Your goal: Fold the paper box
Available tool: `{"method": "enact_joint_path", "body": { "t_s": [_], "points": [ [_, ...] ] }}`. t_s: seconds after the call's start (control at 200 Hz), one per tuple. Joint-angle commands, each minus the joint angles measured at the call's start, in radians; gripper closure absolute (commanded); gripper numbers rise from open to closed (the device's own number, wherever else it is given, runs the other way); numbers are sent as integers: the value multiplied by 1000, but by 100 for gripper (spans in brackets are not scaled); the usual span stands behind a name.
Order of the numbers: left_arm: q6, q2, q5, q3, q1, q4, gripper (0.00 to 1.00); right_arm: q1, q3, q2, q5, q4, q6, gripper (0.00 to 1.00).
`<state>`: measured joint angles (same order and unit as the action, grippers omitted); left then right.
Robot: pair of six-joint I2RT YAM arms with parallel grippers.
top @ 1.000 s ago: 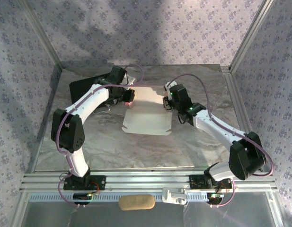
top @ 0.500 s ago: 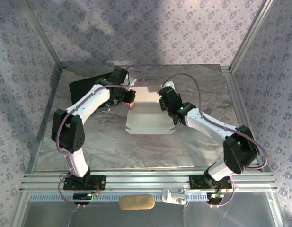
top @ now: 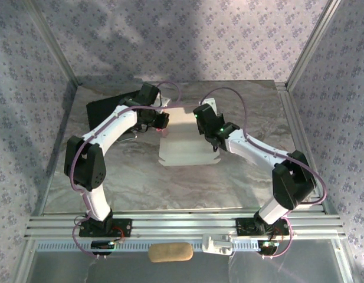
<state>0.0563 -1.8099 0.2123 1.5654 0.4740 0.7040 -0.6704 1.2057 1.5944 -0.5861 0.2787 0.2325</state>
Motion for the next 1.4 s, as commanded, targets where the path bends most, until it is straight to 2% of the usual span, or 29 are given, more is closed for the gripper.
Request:
{"method": "enact_joint_path", "body": {
  "t_s": [0.0,0.105,0.265,0.385,0.5,0.57,0.739,0.919,1.259,1.314,1.394],
  "points": [
    [-6,41,31,43,27,1,100,-21,69,39,-114,84,61,100],
    [3,37,18,50,29,7,100,-28,137,79,-226,223,158,100],
    [34,38,0,53,30,-3,100,-56,155,91,-290,272,212,100],
    [61,41,-1,50,32,-15,100,-58,148,88,-244,253,208,100],
    [75,43,9,48,30,-19,100,-43,113,60,-130,174,171,100],
    [83,43,17,48,31,-20,100,-32,92,41,-71,143,162,91],
    [93,37,19,53,30,-20,100,-9,65,30,18,109,156,81],
    [94,35,19,56,29,-19,100,4,50,28,14,109,165,76],
    [89,36,16,61,29,-10,100,15,79,65,-118,198,231,69],
    [89,35,16,61,30,-9,100,16,72,64,-119,192,234,70],
    [89,35,16,60,30,-9,100,17,73,66,-122,191,235,77]
  ]
}}
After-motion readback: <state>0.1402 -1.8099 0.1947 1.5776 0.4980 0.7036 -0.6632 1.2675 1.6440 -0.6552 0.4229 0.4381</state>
